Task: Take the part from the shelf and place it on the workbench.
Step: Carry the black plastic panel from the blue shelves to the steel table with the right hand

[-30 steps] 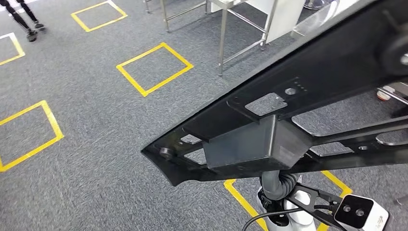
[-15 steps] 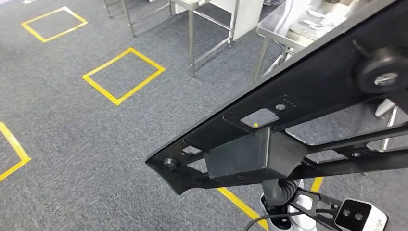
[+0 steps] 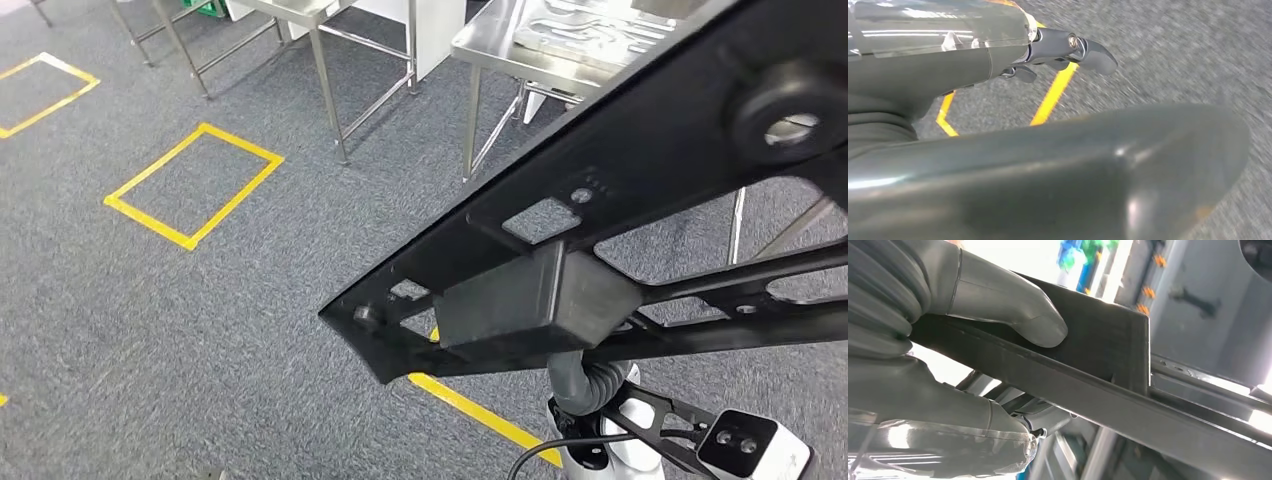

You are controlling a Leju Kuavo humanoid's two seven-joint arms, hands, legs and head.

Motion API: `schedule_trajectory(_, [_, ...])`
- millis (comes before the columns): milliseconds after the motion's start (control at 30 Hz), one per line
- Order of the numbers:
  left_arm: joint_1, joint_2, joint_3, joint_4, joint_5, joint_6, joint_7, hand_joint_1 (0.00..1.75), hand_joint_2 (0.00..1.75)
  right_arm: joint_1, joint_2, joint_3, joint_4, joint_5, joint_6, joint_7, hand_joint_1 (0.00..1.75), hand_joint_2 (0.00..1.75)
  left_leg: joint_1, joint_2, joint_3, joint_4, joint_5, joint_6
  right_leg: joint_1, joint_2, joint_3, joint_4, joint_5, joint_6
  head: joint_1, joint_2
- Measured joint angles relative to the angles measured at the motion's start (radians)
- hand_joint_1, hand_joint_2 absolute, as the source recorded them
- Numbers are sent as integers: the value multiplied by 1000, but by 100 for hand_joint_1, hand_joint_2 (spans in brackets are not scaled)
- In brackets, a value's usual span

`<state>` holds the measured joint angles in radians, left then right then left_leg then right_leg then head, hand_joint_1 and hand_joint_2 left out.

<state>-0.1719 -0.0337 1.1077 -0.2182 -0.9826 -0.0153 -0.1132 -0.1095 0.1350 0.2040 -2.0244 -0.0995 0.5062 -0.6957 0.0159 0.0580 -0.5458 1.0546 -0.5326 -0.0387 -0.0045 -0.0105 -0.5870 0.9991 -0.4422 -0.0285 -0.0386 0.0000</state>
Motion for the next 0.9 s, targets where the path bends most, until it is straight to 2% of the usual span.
schedule_trajectory(33, [7, 1, 5, 0, 8, 0, -3, 0, 0, -6, -1, 10, 1, -2, -6, 0, 175, 175, 1, -25, -30, 66, -34, -2, 0, 10, 0, 0, 0, -4, 0, 0])
schedule_trajectory(67, [17, 2, 12, 0, 17, 2, -6, 0, 0, -10, -2, 19, 3, -5, -8, 0, 175, 175, 2, -40, -68, 141, -67, -3, 1, 23, 0, 0, 0, -7, 0, 0])
schedule_trajectory(100, [27, 4, 19, 0, 25, 5, -9, 0, 0, -13, -4, 26, 6, -9, -7, 0, 175, 175, 2, -47, -104, 206, -88, -4, 2, 36, 0, 1, 0, -8, 0, 0])
schedule_trajectory(133, [37, 5, 26, 0, 32, 8, -12, 0, 0, -18, -5, 32, 9, -14, -5, 0, 175, 175, 2, -50, -126, 239, -89, -3, 4, 50, 1, 1, -1, -9, 0, 0])
schedule_trajectory(167, [45, 6, 33, 0, 37, 11, -15, 0, 0, -25, -8, 36, 13, -18, -4, 0, 175, 175, 2, -52, -128, 229, -67, 0, 6, 63, 2, 2, -1, -8, 0, 0])
schedule_trajectory(200, [49, 7, 38, 0, 40, 12, -18, 0, 0, -34, -9, 39, 17, -21, -4, 0, 175, 175, 1, -57, -110, 176, -27, 5, 7, 76, 4, 2, -1, -8, 0, 0])
schedule_trajectory(233, [51, 9, 43, 0, 42, 14, -19, 0, 0, -46, -12, 43, 21, -23, -5, 0, 175, 175, 1, -71, -80, 98, 18, 11, 8, 87, 6, 2, -1, -8, 0, 0])
schedule_trajectory(267, [52, 10, 46, 0, 43, 16, -20, 0, 0, -57, -13, 46, 24, -26, -9, 0, 175, 175, 1, -88, -49, 26, 49, 18, 10, 96, 7, 3, -2, -6, 0, 0])
schedule_trajectory(300, [51, 11, 49, 0, 43, 18, -19, 0, 0, -68, -15, 48, 27, -27, -14, 0, 175, 175, 0, -103, -27, -27, 69, 23, 10, 105, 5, 4, -2, -2, 0, 0])
schedule_trajectory(333, [49, 12, 52, 0, 44, 19, -19, 0, 0, -77, -18, 50, 31, -28, -20, 0, 175, 175, -1, -113, -16, -54, 75, 26, 9, 112, 3, 4, -1, 3, 0, 0])
schedule_trajectory(400, [43, 11, 58, 0, 48, 19, -18, 0, 0, -91, -25, 55, 37, -28, -37, 0, 175, 175, -4, -104, -13, -63, 77, 33, 5, 127, -4, 3, 3, 17, 0, 0])
schedule_trajectory(433, [39, 10, 61, 0, 52, 18, -18, 0, 0, -96, -29, 58, 39, -28, -46, 0, 175, 175, -3, -95, -12, -67, 81, 39, 4, 122, -6, 5, 1, 23, 0, 0])
schedule_trajectory(500, [30, 6, 67, 0, 60, 15, -21, 0, 0, -106, -38, 66, 43, -26, -59, 0, 175, 175, 1, -77, -8, -78, 87, 51, 6, 80, -26, 46, -28, 35, 0, 0])
schedule_trajectory(533, [29, 4, 70, 0, 64, 13, -23, 0, 0, -109, -42, 71, 45, -25, -64, 0, 175, 175, 1, -65, -7, -81, 89, 55, 4, 52, -50, 98, -58, 40, 0, 0])
schedule_trajectory(567, [29, 3, 73, 0, 67, 12, -24, 0, 0, -112, -45, 78, 47, -24, -69, 0, 175, 175, 1, -54, -7, -81, 88, 57, 2, 33, -84, 165, -92, 45, 0, 0])
schedule_trajectory(600, [30, 1, 76, 0, 69, 10, -25, 0, 0, -114, -47, 85, 50, -22, -75, 1, 175, 175, 0, -42, -8, -81, 87, 58, -1, 25, -118, 233, -120, 50, 0, 0])
schedule_trajectory(633, [31, 0, 78, 0, 70, 8, -26, 0, 0, -114, -49, 92, 54, -19, -82, 1, 175, 175, 0, -29, -8, -81, 86, 57, -5, 21, -143, 281, -132, 54, 0, 0])
schedule_trajectory(667, [31, -3, 80, 0, 70, 5, -28, 0, 0, -114, -51, 99, 57, -17, -88, 1, 175, 175, 0, -17, -7, -80, 84, 56, -8, 17, -149, 292, -126, 58, 0, 0])
schedule_trajectory(700, [31, -6, 82, 1, 69, 2, -29, 0, 0, -114, -52, 105, 59, -13, -94, 1, 175, 175, 0, -6, -5, -79, 82, 54, -10, 11, -134, 262, -101, 59, 0, 0])
schedule_trajectory(733, [31, -9, 84, 1, 68, -1, -30, 0, 0, -115, -54, 112, 61, -9, -99, 1, 175, 175, 1, 4, -3, -78, 79, 51, -11, -3, -98, 194, -65, 59, 0, 0])
schedule_trajectory(767, [30, -12, 85, 1, 67, -3, -31, 0, 0, -116, -55, 118, 62, -5, -102, 1, 175, 175, -1, 13, 0, -75, 75, 47, -9, -27, -58, 118, -36, 57, 0, 0])
schedule_trajectory(800, [30, -14, 86, 1, 66, -5, -32, 0, 0, -117, -56, 124, 63, -1, -106, 1, 175, 175, -4, 22, 2, -72, 71, 41, -6, -44, -26, 55, -15, 51, 0, 0])
schedule_trajectory(833, [30, -16, 87, 1, 65, -6, -32, 0, 0, -118, -57, 130, 63, 1, -109, 0, 175, 175, -6, 30, 3, -70, 67, 36, -2, -56, -8, 18, -6, 45, 0, 0])
schedule_trajectory(867, [30, -16, 88, 1, 65, -8, -33, 0, 0, -118, -58, 134, 63, 3, -111, 0, 175, 175, -8, 38, 5, -68, 64, 30, 1, -56, -4, 6, -7, 39, 0, 0])
schedule_trajectory(900, [30, -16, 88, 1, 64, -10, -33, 0, 0, -117, -59, 137, 63, 3, -112, 0, 175, 175, -8, 47, 7, -69, 62, 25, 3, -43, -6, 7, -6, 32, 0, 0])
